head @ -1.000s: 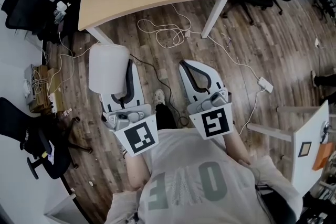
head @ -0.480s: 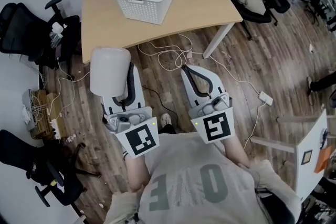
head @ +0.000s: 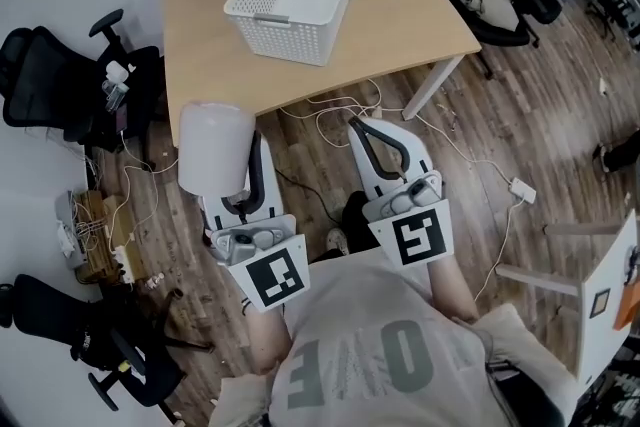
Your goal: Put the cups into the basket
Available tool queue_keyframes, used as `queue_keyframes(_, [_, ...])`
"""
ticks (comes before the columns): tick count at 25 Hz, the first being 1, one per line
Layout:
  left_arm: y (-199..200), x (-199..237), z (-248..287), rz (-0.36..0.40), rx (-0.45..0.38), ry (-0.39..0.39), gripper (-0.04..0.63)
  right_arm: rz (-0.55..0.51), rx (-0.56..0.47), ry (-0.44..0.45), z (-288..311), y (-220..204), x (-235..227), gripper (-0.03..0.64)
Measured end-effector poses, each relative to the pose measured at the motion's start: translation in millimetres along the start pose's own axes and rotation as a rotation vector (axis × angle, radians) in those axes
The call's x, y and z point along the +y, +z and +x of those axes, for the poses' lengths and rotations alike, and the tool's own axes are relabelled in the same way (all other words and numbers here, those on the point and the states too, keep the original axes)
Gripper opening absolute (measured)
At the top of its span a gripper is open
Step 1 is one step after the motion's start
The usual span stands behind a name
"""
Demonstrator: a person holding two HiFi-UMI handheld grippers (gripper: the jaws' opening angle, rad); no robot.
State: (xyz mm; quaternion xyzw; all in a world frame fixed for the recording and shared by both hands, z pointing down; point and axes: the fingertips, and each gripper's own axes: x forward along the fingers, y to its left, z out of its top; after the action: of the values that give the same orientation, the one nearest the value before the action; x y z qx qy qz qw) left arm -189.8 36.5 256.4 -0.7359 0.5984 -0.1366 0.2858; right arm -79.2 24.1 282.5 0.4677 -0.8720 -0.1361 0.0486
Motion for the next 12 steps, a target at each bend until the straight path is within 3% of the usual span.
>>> queue_keyframes(5, [-4.8, -4.0, 18.9, 0.0, -0.01, -0.014, 0.055, 0.055, -0.017, 0.015, 24.5, -10.5, -15.5, -0.002])
queue_keyframes(12, [-20.9, 2.3, 82.6, 0.002, -0.005, -0.016, 0.055, 0.039, -0.05, 0.037, 86.4, -16.8, -46.2, -0.002])
